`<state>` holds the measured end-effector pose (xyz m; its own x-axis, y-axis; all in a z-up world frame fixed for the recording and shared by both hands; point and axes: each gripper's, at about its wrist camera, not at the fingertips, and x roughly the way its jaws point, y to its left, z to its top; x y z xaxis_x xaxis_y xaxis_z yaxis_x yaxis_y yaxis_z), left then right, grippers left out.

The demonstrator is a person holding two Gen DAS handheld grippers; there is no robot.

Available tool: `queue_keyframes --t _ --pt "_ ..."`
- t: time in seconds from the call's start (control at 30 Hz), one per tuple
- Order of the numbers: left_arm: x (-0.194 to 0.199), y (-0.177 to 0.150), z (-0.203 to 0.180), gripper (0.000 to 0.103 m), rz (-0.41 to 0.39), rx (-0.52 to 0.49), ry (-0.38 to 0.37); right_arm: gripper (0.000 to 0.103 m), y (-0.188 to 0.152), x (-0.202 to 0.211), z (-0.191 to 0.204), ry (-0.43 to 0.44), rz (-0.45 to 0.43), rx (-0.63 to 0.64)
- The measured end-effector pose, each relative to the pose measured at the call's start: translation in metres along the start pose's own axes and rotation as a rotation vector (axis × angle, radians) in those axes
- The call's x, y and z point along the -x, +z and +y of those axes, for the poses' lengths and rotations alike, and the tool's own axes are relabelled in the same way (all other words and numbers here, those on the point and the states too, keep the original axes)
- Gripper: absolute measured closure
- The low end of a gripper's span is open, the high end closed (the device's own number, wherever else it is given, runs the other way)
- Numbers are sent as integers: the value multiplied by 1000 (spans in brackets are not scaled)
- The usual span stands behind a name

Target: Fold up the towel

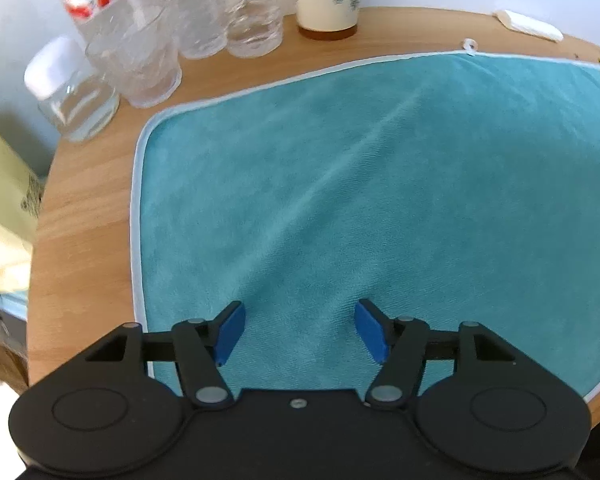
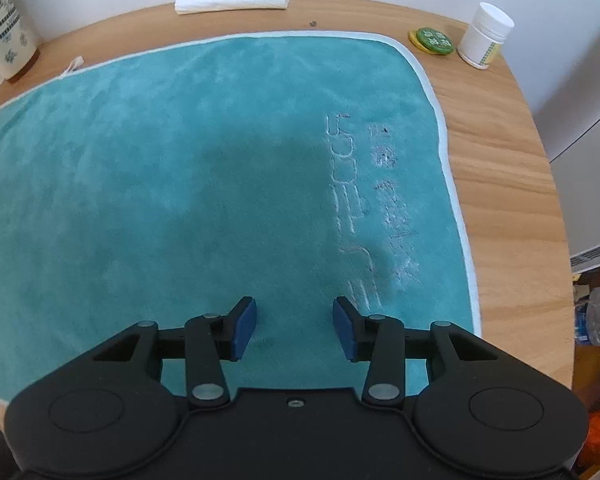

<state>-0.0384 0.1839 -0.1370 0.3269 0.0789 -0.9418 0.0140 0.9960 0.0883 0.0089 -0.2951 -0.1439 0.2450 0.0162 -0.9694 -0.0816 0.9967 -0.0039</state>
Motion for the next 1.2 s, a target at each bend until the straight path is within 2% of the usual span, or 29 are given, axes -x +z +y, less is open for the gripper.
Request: queue_keyframes --t 0.07,0.1,0.13,0.17,0.2,0.27,0.33,0.5,0.6,0.7,0.87,1.0,1.1,1.2 --pt "0 0 0 40 -1 -1 2 56 -7 1 -6 -5 16 -29" --pt "1 1 0 43 3 2 -1 56 -9 3 -6 -11 21 -24" --pt "1 3 2 57 13 17 -9 56 -11 4 -5 -21 25 -14" --pt "2 7 5 62 16 39 -18 56 -11 4 -5 -25 28 -4" --pt "4 13 9 63 7 62 -18 56 -11 4 -4 -34 38 13" --pt "9 30 12 63 -62 66 25 59 -10 8 -3 -36 34 4" --pt "8 47 15 60 -116 89 37 60 -12 15 -3 -5 11 5" --pt "1 86 21 60 -176 124 49 60 -17 14 -7 61 13 -50" --pt "-12 103 29 59 -165 128 56 60 -16 11 -2 25 9 -8" --pt "-28 114 38 59 -134 159 80 60 -12 8 -5 24 3 -17" --pt "-44 120 44 56 -100 174 80 58 -26 7 -13 21 -15 -37" --pt "-49 122 46 55 -107 182 70 58 -28 8 -16 20 -25 -32" --pt "-51 123 46 43 -106 148 91 56 -27 8 -18 14 -10 -31" --pt "-52 126 50 43 -112 162 103 51 -29 8 -23 10 12 -35"
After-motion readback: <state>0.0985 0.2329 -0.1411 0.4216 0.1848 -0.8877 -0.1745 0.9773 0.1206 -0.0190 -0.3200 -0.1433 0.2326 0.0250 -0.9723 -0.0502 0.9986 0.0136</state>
